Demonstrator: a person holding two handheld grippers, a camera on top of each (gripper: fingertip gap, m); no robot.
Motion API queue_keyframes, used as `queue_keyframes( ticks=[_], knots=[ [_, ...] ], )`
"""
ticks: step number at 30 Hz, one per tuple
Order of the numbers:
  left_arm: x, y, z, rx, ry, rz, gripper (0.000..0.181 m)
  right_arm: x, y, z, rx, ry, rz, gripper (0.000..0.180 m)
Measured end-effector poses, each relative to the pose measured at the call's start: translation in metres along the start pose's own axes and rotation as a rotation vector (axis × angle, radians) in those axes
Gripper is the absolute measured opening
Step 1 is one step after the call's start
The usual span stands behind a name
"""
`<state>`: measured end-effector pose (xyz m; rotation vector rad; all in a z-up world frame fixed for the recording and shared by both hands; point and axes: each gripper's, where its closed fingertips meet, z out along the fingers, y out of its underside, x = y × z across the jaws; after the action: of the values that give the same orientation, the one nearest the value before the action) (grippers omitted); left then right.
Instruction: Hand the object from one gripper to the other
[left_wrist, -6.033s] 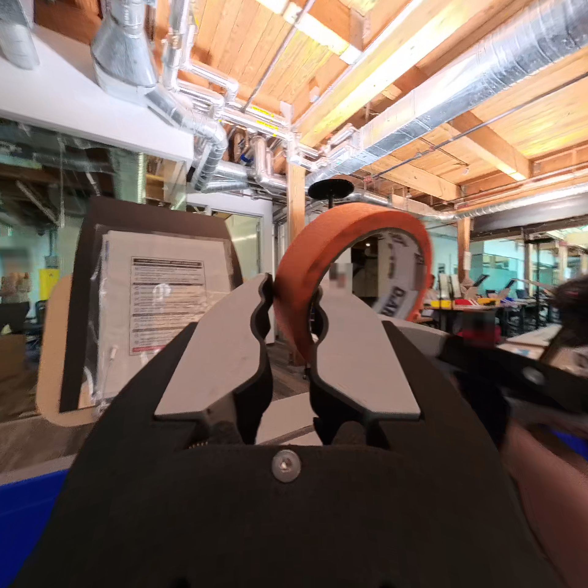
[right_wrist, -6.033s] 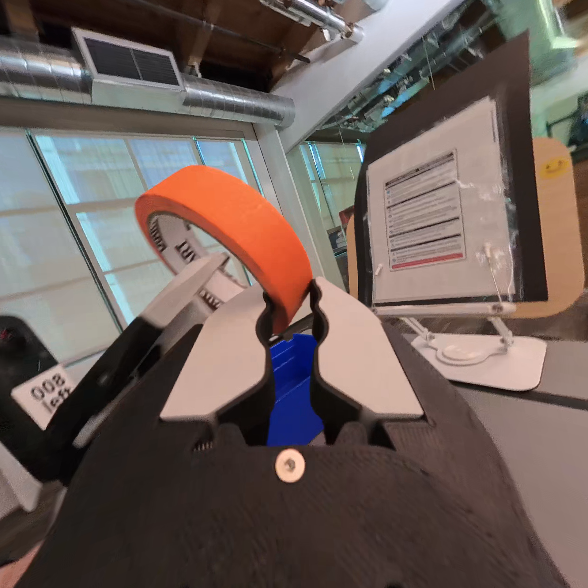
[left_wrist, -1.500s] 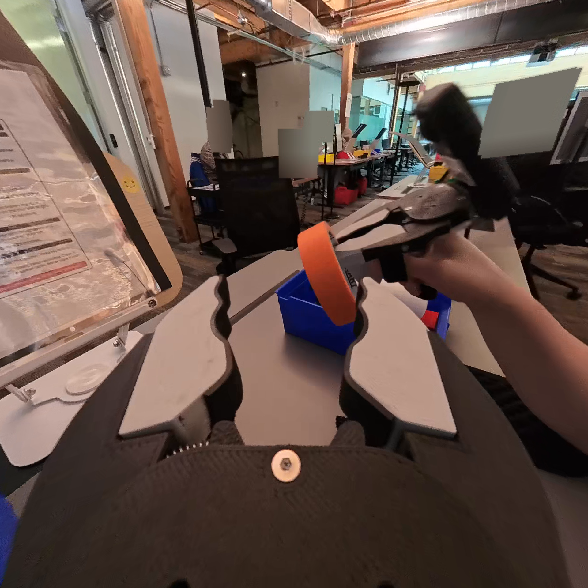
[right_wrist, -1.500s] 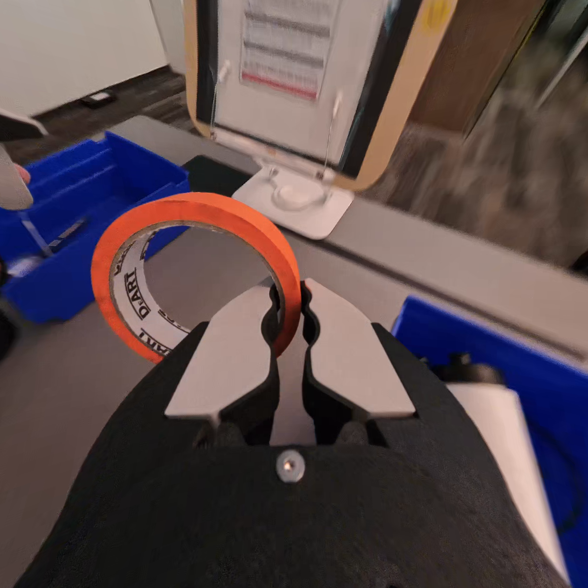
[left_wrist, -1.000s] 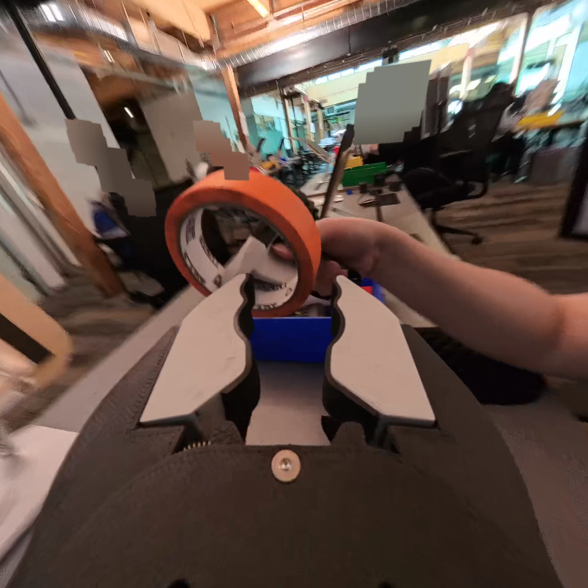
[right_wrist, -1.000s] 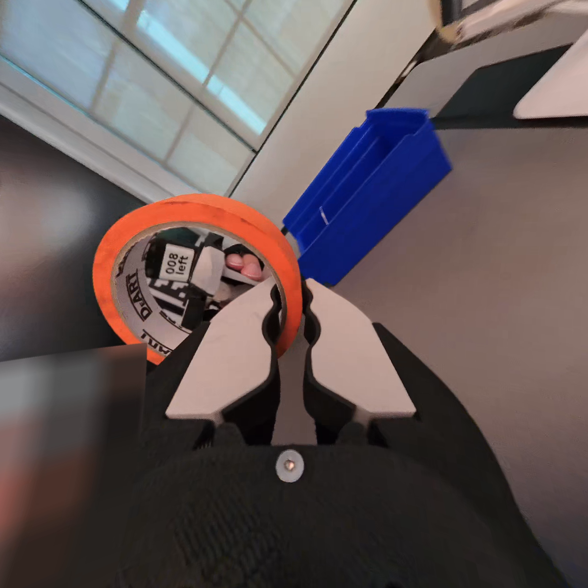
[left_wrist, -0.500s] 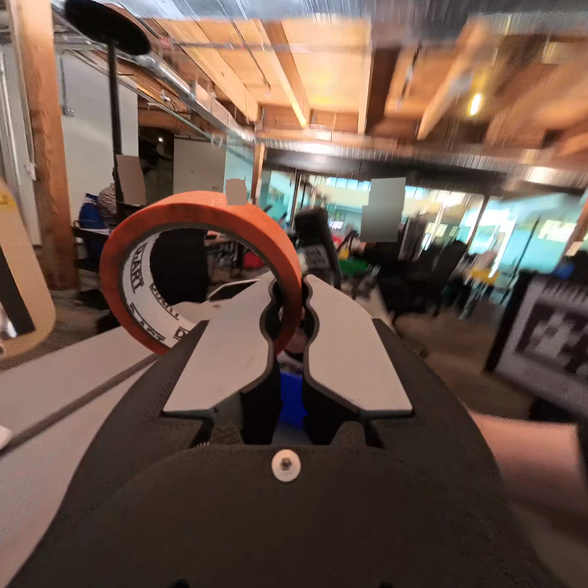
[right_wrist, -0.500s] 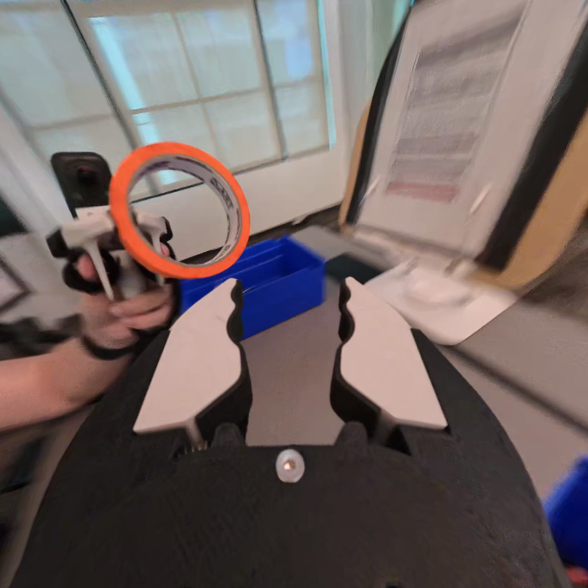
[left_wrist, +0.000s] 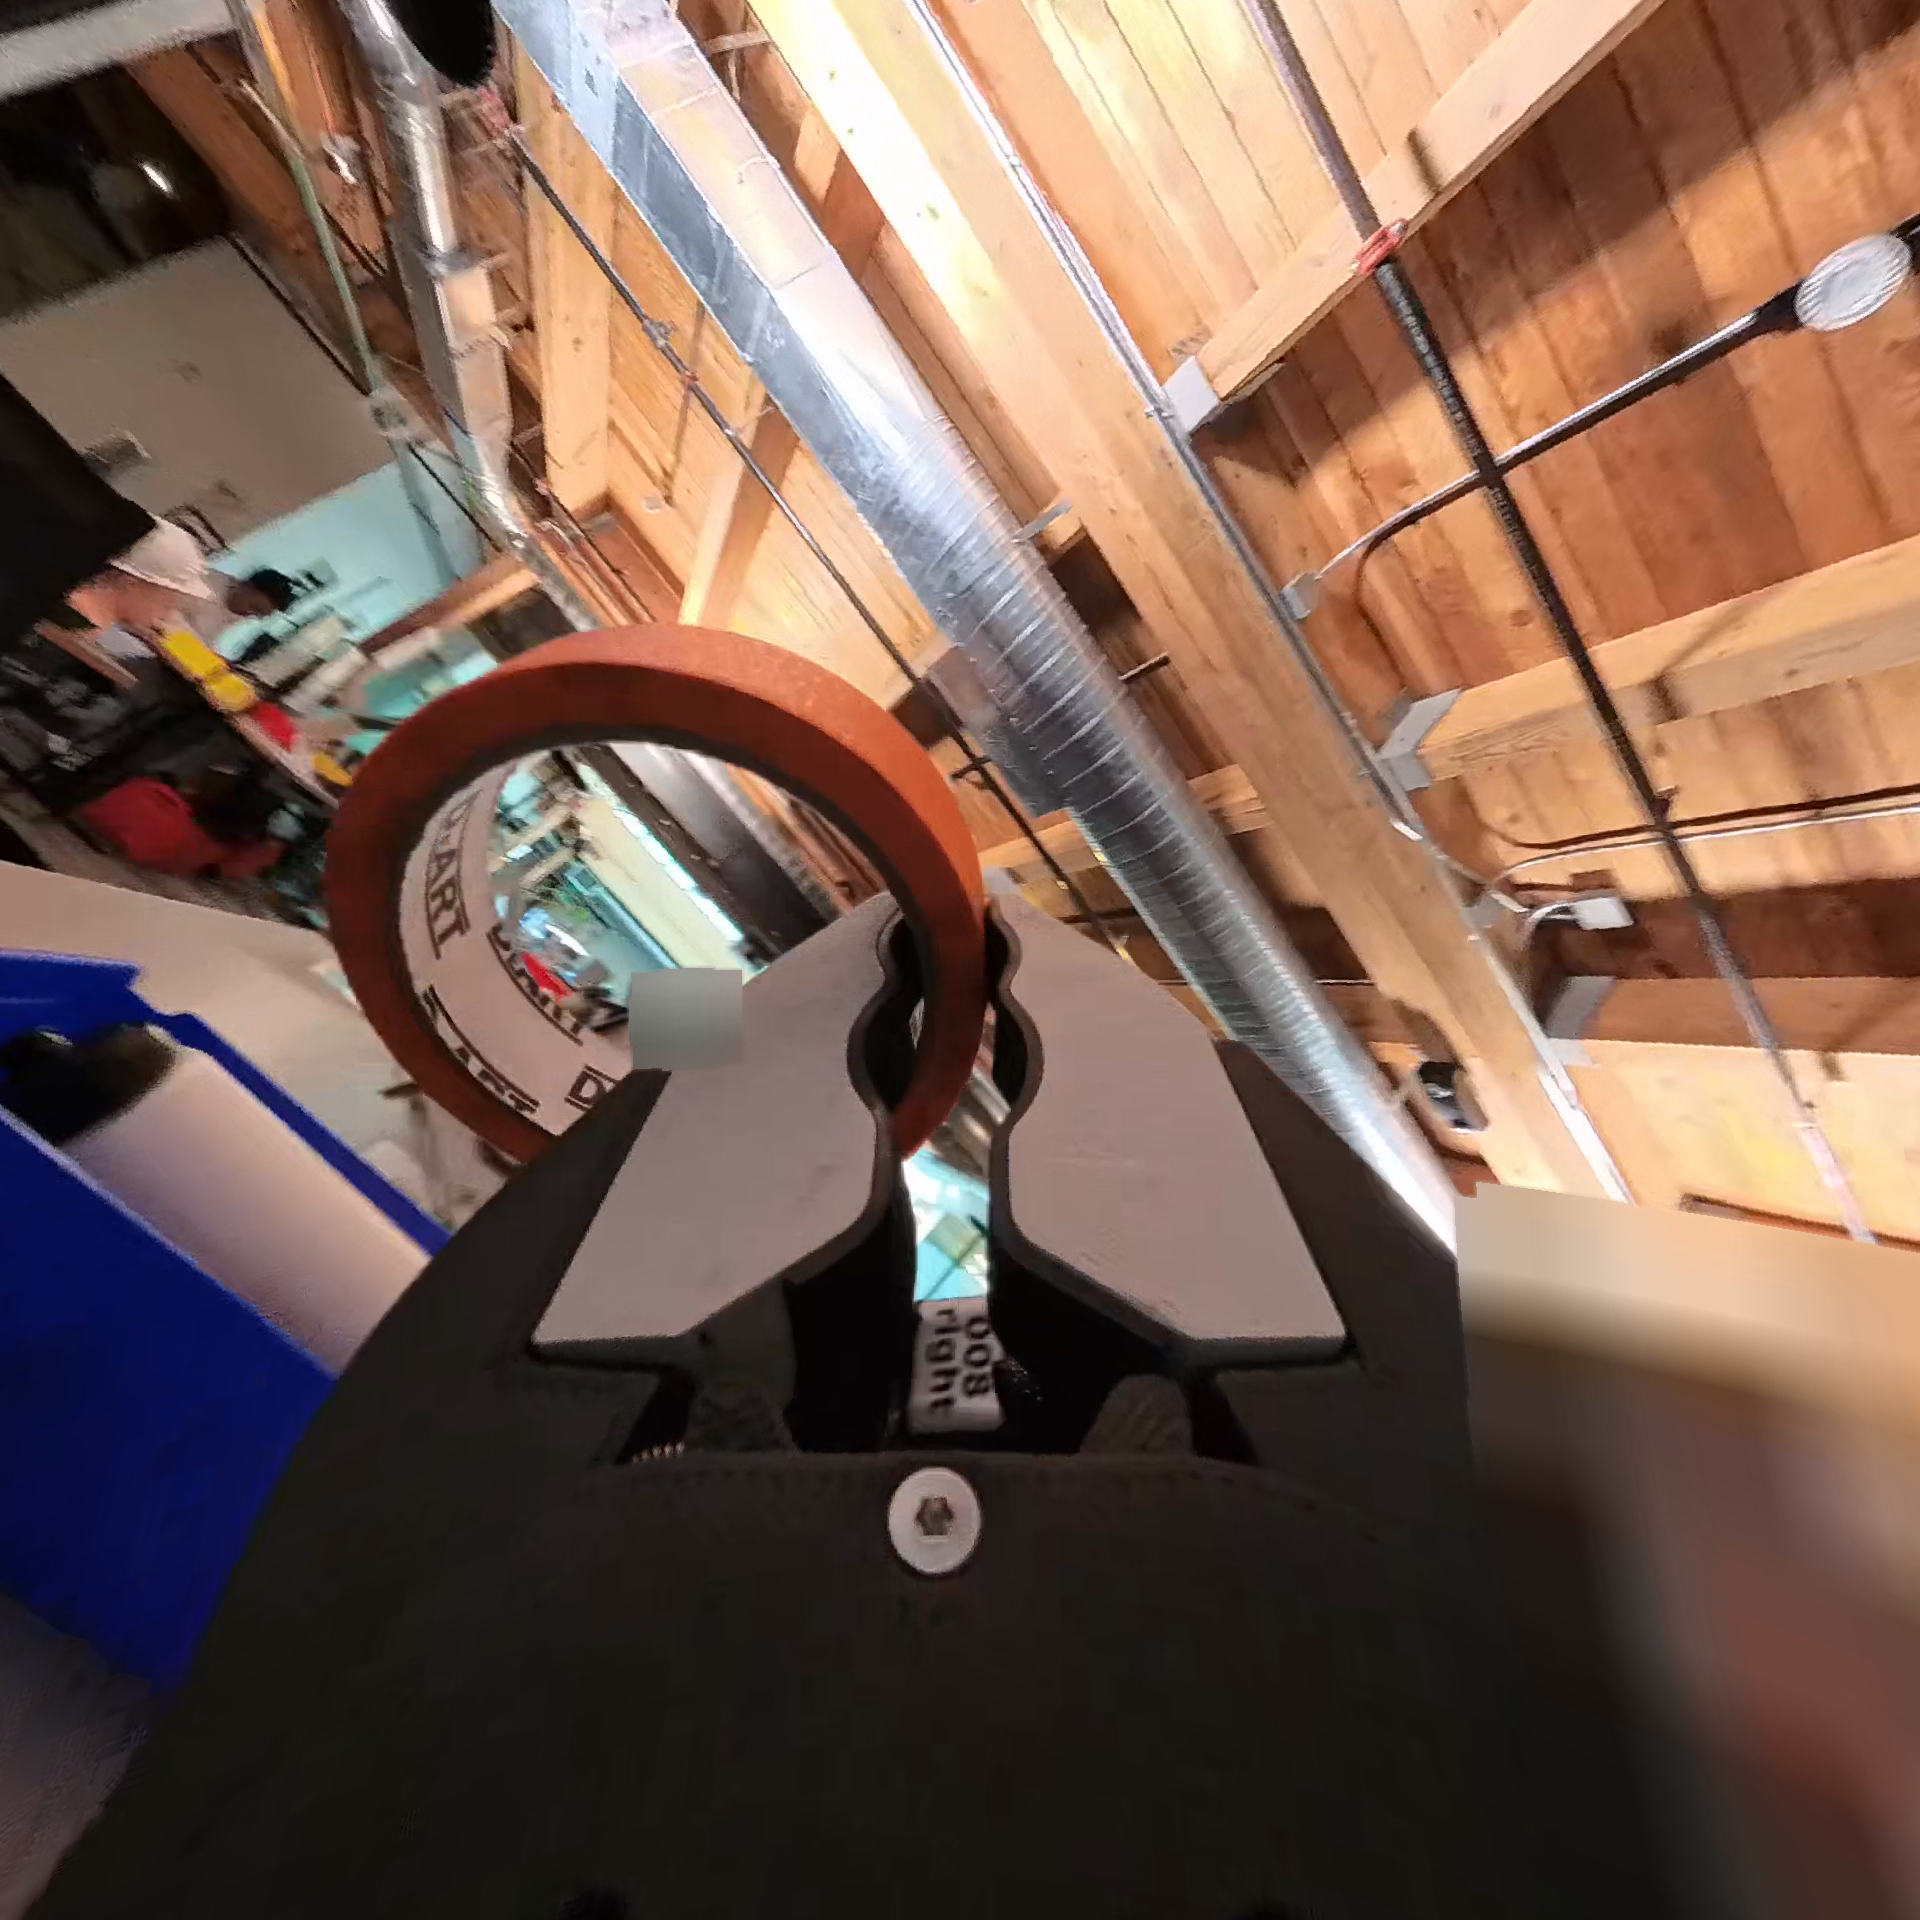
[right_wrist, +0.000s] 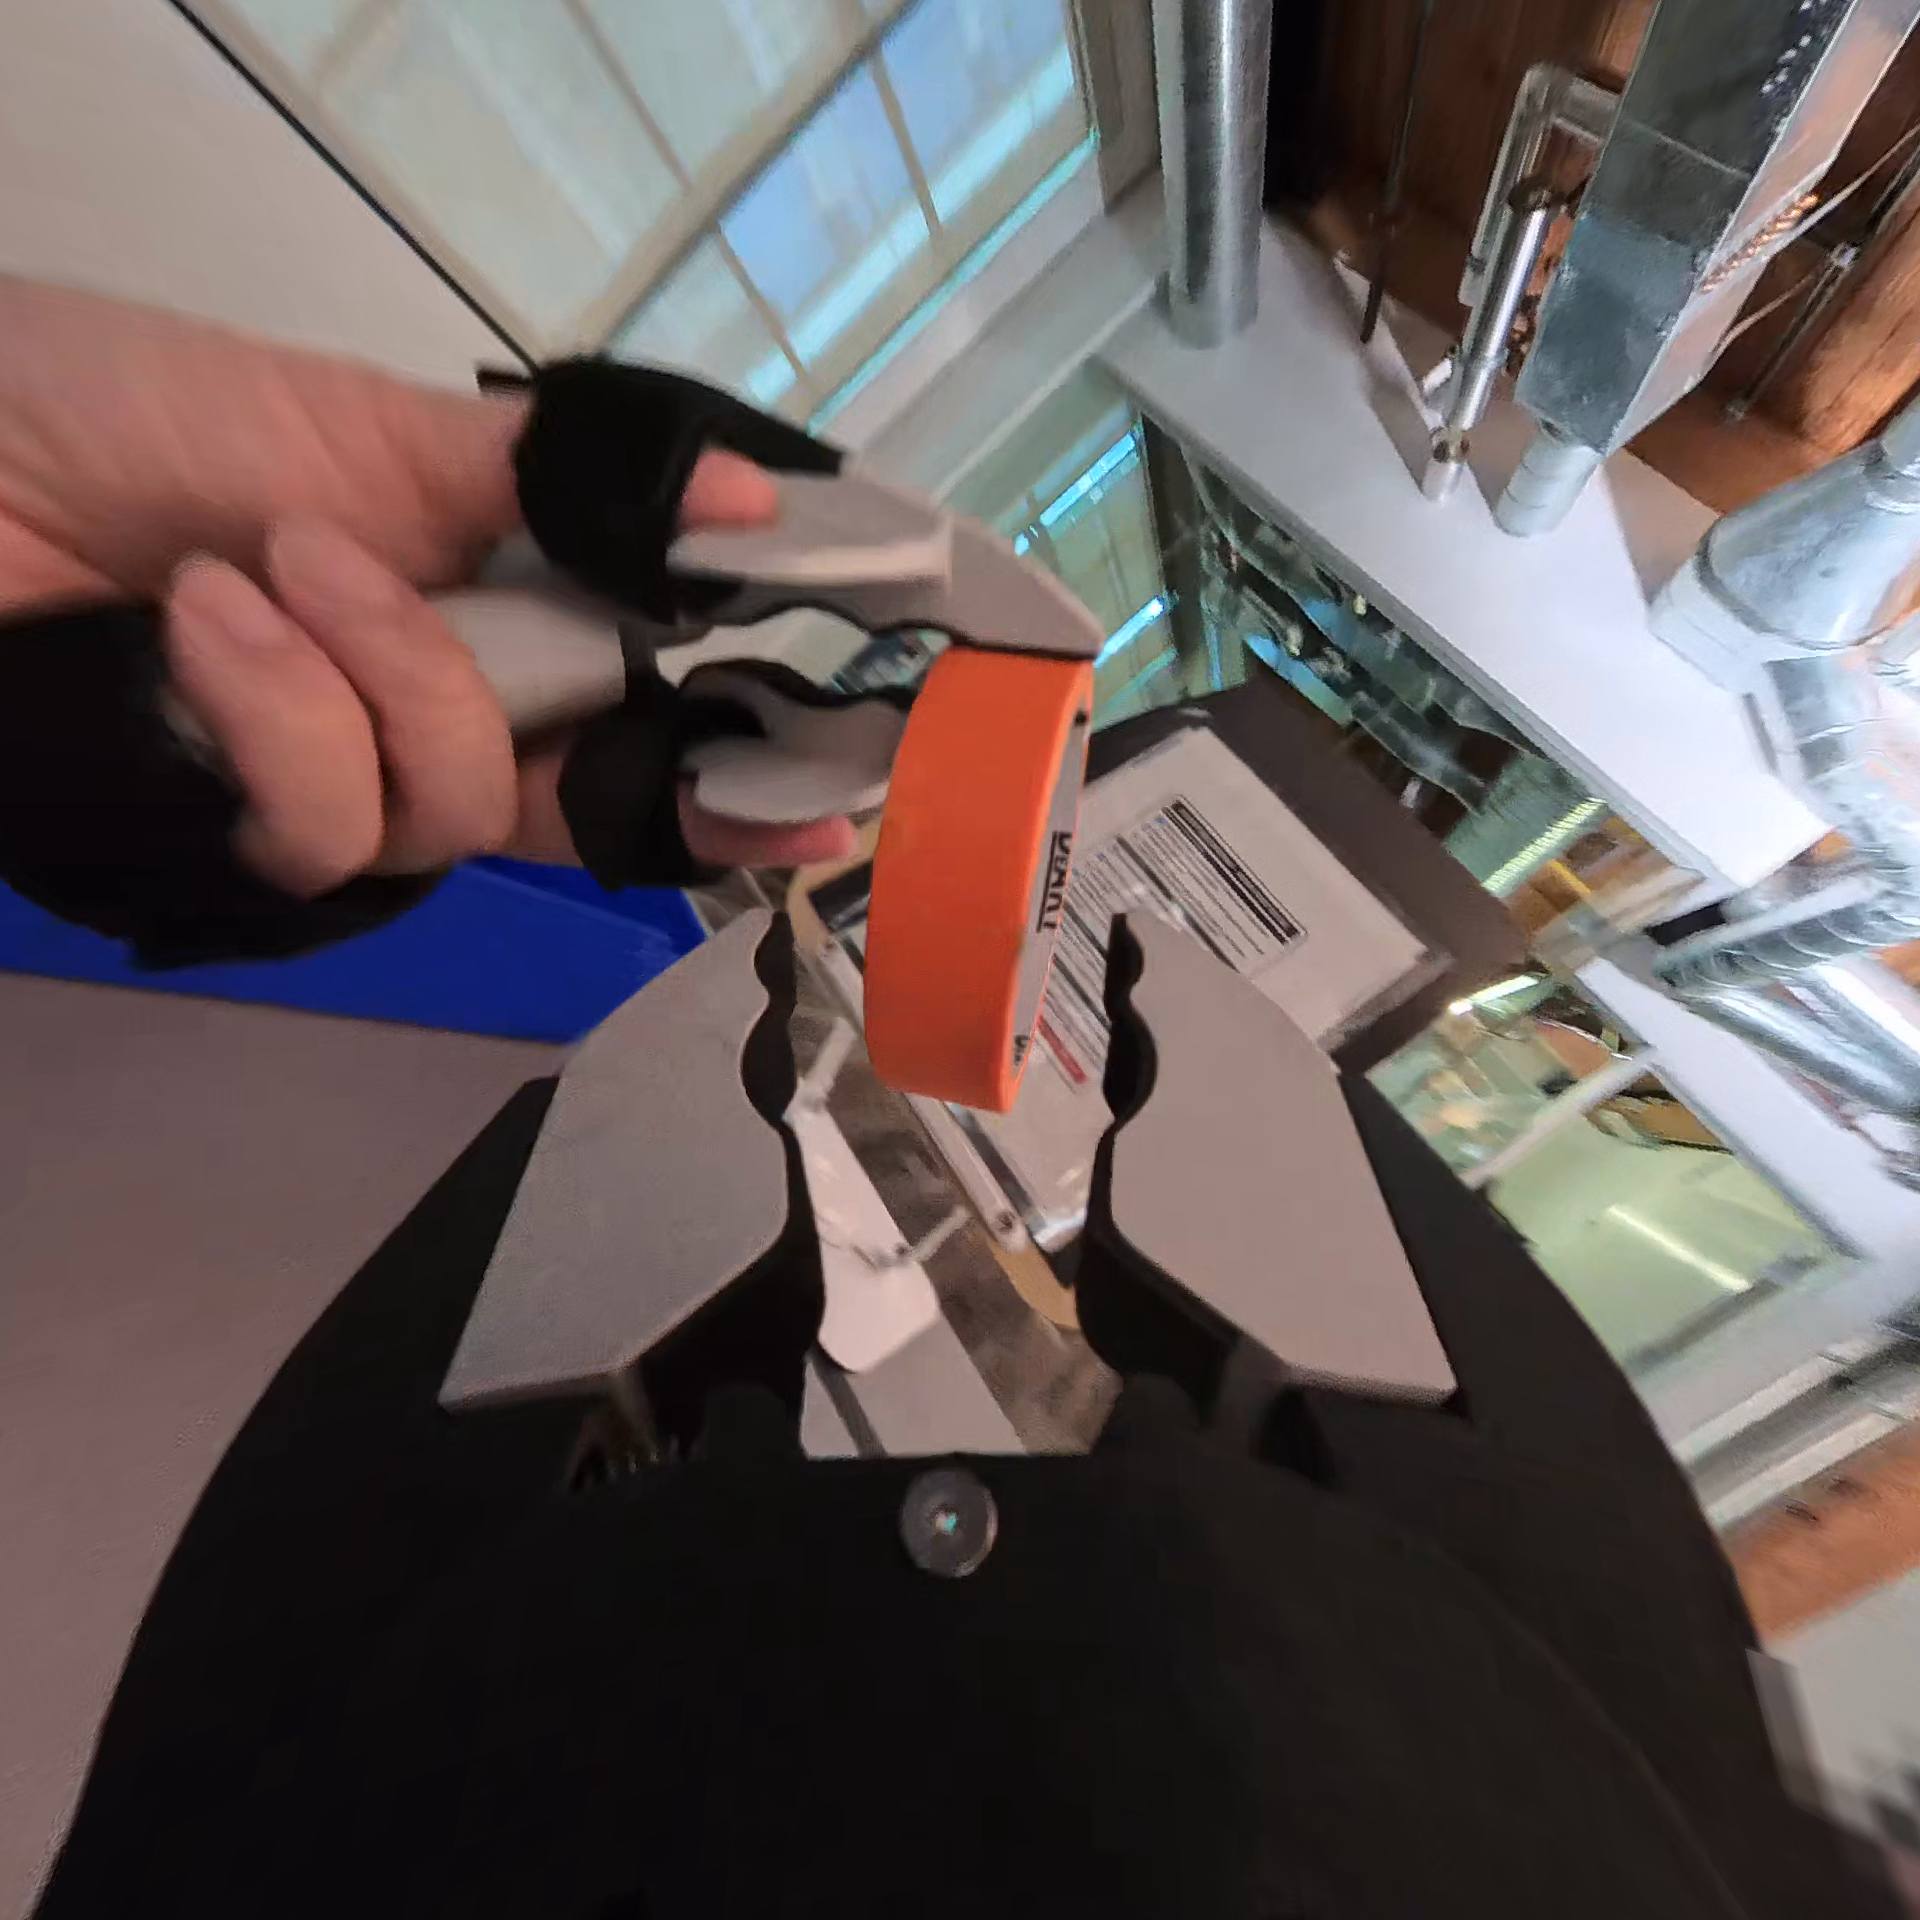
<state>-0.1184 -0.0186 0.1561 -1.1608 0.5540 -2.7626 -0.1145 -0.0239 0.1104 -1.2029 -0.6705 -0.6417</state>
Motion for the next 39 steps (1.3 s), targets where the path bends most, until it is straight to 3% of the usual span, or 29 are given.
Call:
queue_keyframes(
  ticks=[1, 2, 4, 9, 11, 13, 15, 18, 21, 24, 29, 34, 39],
  knots=[
    [0.001, 0.003, 0.001, -0.006, 0.008, -0.018, 0.01, 0.001, 0.003, 0.001, -0.018, 0.036, -0.033, 0.052],
    [0.002, 0.006, 0.003, -0.017, 0.008, -0.025, 0.01, 0.003, 0.004, 0.0, -0.019, 0.066, -0.05, 0.033],
    [0.003, 0.01, 0.005, -0.041, 0.01, -0.017, 0.01, 0.007, 0.004, -0.003, -0.016, 0.077, -0.022, 0.03],
    [0.005, 0.025, 0.012, -0.227, -0.063, 0.122, 0.057, 0.073, 0.022, -0.023, -0.089, 0.079, 0.334, 0.03],
    [0.01, 0.025, 0.012, -0.249, -0.07, 0.199, 0.051, 0.11, 0.052, -0.044, -0.211, 0.067, 0.558, 0.03],
    [0.014, 0.024, 0.011, -0.277, -0.083, 0.262, 0.046, 0.123, 0.089, -0.072, -0.344, -0.064, 0.878, 0.03],
    [0.019, 0.025, 0.011, -0.306, -0.075, 0.298, 0.043, 0.132, 0.121, -0.102, -0.382, -0.13, 1.141, 0.03],
    [0.022, 0.026, 0.01, -0.334, -0.075, 0.323, 0.038, 0.127, 0.177, -0.138, -0.519, -0.154, 1.337, 0.03],
    [0.023, 0.024, 0.008, -0.34, -0.059, 0.304, 0.032, 0.114, 0.212, -0.15, -0.597, -0.16, 1.463, 0.03],
    [0.022, 0.019, 0.007, -0.321, -0.054, 0.273, 0.029, 0.1, 0.232, -0.147, -0.661, -0.158, 1.51, 0.03],
    [0.018, 0.018, 0.006, -0.318, -0.061, 0.252, 0.026, 0.082, 0.267, -0.138, -0.875, -0.033, 1.399, 0.03],
    [0.014, 0.02, 0.005, -0.34, -0.096, 0.251, 0.028, 0.072, 0.281, -0.127, -0.931, -0.007, 1.333, 0.031],
    [0.008, 0.003, -0.004, -0.356, -0.241, 0.409, 0.036, 0.108, 0.277, -0.136, -0.877, 0.137, 1.188, 0.033]
  ],
)
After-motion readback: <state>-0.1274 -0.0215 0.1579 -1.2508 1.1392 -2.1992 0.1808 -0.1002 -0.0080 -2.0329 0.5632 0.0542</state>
